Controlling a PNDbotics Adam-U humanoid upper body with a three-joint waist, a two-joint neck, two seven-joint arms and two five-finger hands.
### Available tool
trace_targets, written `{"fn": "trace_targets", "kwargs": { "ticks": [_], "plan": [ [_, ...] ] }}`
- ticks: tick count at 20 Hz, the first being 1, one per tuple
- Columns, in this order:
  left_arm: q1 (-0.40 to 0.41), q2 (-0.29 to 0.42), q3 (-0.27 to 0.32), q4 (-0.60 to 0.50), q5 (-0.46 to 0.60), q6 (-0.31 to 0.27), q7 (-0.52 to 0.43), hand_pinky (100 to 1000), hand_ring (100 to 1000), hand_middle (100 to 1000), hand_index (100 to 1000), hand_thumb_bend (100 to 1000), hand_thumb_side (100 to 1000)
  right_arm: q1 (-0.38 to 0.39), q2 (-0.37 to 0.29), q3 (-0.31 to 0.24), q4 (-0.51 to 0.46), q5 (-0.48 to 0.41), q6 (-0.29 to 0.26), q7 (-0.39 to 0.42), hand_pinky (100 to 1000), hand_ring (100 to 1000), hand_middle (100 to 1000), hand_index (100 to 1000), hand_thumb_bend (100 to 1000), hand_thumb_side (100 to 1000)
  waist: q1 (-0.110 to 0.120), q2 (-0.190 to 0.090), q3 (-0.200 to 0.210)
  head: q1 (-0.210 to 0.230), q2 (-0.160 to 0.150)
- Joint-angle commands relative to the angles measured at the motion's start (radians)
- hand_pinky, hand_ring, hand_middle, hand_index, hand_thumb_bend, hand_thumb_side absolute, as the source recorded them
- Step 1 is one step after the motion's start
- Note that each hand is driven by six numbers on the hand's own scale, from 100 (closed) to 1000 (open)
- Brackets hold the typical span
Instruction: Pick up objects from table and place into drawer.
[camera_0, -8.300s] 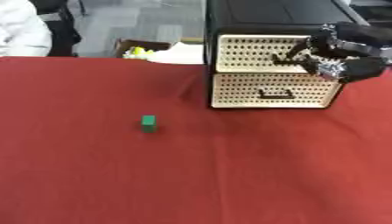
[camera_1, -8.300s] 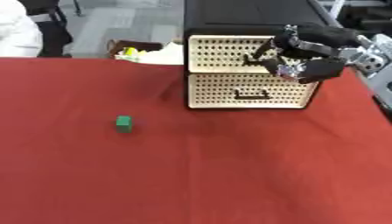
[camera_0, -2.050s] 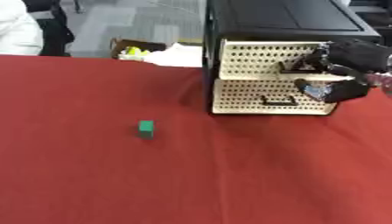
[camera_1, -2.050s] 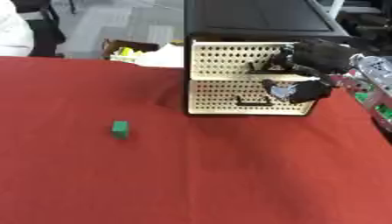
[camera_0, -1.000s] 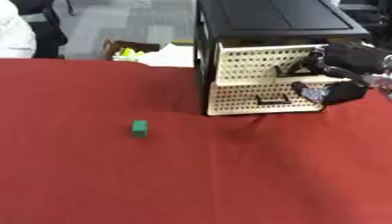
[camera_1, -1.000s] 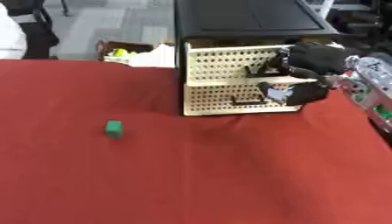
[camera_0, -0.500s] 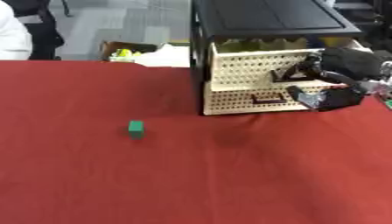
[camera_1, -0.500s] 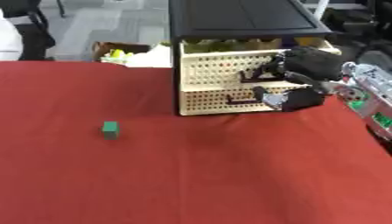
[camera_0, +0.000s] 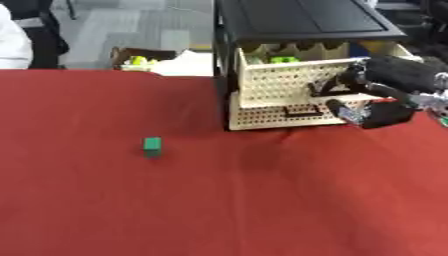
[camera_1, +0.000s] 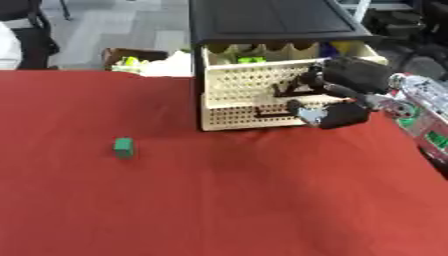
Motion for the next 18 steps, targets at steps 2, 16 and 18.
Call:
{"fn": "trace_targets", "kwargs": {
  "ticks": [2,16,18],
  "plan": [
    [-0.004,0.004,0.004,-0.018,0.007,0.003,0.000,578,617,708,750,100,937,0.009,-0.040,-0.001,-0.047,-0.026,0.000,0.011,100,100,100,531,100,1000,0.001,-0.023,-0.005,0.003,0.002],
    [-0.003,0.002,0.003,-0.018,0.009,0.009,0.000,578,618,710,750,100,940,0.066,-0.040,-0.001,-0.144,-0.051,0.021,-0.006,100,100,100,538,100,1000,0.000,-0.034,-0.028,0.015,0.008],
    [-0.002,0.002,0.003,-0.018,0.009,0.011,0.000,579,618,710,750,100,941,0.073,-0.040,-0.001,-0.157,-0.058,0.024,-0.007,100,100,100,540,100,1000,0.000,-0.035,-0.033,0.019,0.010]
  ]
}}
